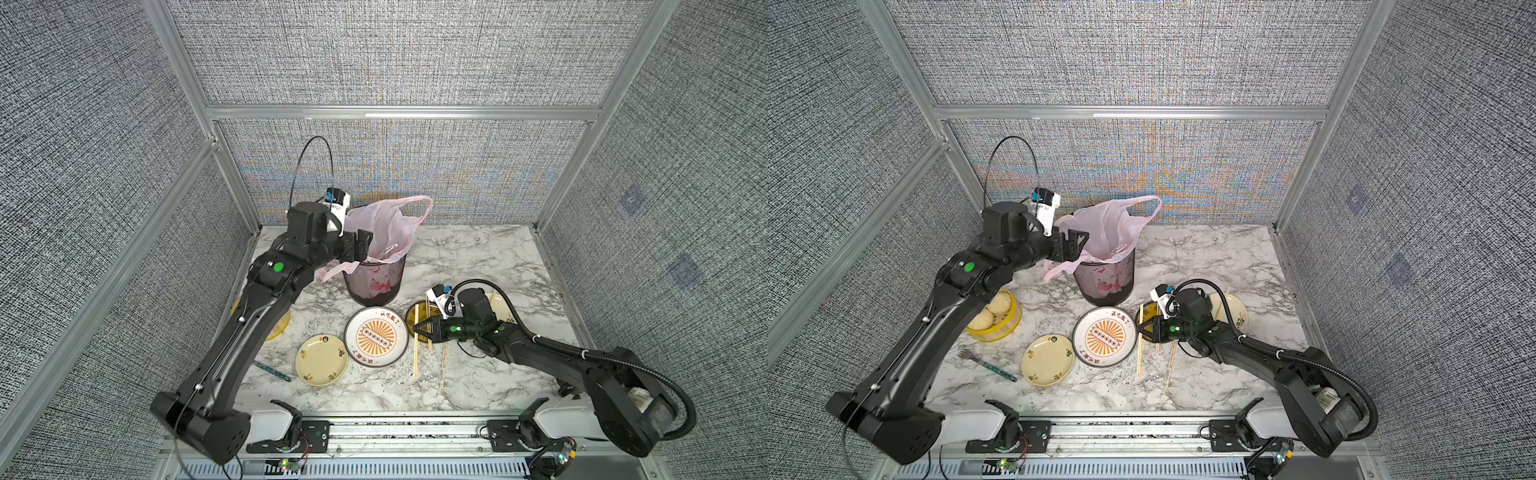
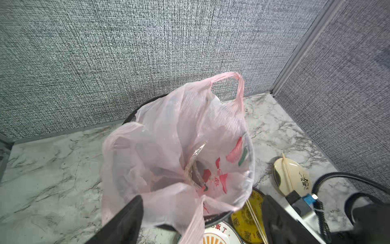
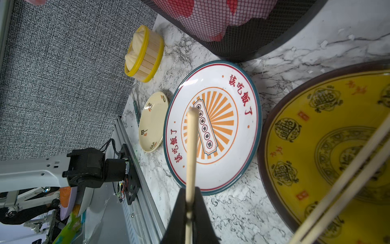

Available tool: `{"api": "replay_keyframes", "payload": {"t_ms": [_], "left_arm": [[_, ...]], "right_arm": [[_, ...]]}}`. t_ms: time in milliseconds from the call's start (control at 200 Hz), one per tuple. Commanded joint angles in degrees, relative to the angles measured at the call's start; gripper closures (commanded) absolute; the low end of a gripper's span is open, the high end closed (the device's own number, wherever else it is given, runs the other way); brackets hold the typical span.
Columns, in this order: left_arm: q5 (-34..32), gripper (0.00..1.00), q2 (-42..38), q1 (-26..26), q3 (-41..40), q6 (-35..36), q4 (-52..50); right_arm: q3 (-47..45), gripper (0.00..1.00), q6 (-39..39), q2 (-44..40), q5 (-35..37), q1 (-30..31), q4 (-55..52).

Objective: Remove the packaging of disposable chopsticks
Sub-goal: Place the disposable chopsticks on the plate.

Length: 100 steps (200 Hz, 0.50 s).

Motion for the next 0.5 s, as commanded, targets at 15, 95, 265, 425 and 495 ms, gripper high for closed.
{"api": "replay_keyframes", "payload": {"t_ms": [15, 95, 265, 425, 495], "left_arm": [[2.6, 0.11, -6.8, -0.3, -8.4, -3.1, 6.2], [4.6, 0.11, -13.3, -0.8, -16.6, -4.5, 10.0], [5.3, 0.13, -24.3, -1.3, -30.9, -6.9, 13.2], [6.9, 0.13, -29.4, -1.6, -42.7, -9.8, 18.2], [7.9, 0.13, -29.5, -1.9, -46.0, -10.5, 21.5]], "right_arm": [[2.8, 1.0, 1.9, 4.1, 0.5, 2.0, 0.8], [5.1, 1.0, 3.8, 7.9, 0.7, 3.5, 1.8], [8.9, 1.0, 7.8, 13.1, 3.1, 4.3, 1.2], [12.6, 1.0, 10.8, 18.1, 3.1, 4.1, -1.4], [13.5, 1.0, 11.9, 19.7, 3.0, 4.0, -0.9]]}}
